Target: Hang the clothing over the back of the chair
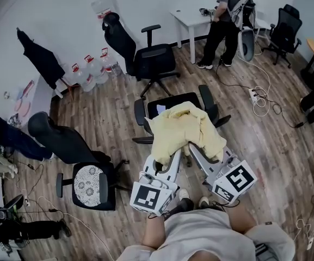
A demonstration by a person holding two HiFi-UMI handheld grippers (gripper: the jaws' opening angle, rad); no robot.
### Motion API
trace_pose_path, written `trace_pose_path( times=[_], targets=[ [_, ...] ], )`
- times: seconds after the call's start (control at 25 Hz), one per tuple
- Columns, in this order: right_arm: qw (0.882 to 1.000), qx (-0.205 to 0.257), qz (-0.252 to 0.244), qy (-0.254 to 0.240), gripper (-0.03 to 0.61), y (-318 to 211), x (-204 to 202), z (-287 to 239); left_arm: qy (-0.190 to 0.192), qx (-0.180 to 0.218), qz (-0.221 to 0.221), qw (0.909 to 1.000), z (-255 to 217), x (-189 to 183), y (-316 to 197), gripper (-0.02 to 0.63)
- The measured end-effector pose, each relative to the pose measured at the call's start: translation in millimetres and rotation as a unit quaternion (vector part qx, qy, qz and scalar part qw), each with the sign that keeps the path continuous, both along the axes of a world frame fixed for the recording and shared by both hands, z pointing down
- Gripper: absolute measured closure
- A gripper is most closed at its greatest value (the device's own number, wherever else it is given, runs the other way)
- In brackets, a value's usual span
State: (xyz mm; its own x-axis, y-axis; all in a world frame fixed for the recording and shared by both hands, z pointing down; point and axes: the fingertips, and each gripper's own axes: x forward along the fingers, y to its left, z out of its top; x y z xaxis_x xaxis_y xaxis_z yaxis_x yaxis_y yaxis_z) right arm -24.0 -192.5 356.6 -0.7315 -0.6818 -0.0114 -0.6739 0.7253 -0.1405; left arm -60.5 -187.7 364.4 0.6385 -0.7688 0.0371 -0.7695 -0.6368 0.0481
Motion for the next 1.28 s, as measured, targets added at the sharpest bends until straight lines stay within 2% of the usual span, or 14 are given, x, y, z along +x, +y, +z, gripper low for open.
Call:
trace_pose_path(
  times=[0.28, 0.64, 1.28],
  targets=[
    [1.000, -0.023, -0.020, 0.004, 0.540, 18.7, 16.0, 21.0, -0.007, -0.023, -0.024, 0.9994, 18.9, 16.4, 17.9, 0.583],
    [0.998, -0.045, -0.037, 0.016, 0.540, 37.6, 17.3, 45.3, -0.015, -0.049, -0.041, 0.9978, 43.1, 19.0, 34.1, 0.583],
    [0.996, -0.070, -0.028, 0.052, 0.540, 56.0, 18.0, 89.1, -0.018, -0.079, -0.051, 0.9954, 83.5, 19.9, 51.9, 0.583]
  ],
)
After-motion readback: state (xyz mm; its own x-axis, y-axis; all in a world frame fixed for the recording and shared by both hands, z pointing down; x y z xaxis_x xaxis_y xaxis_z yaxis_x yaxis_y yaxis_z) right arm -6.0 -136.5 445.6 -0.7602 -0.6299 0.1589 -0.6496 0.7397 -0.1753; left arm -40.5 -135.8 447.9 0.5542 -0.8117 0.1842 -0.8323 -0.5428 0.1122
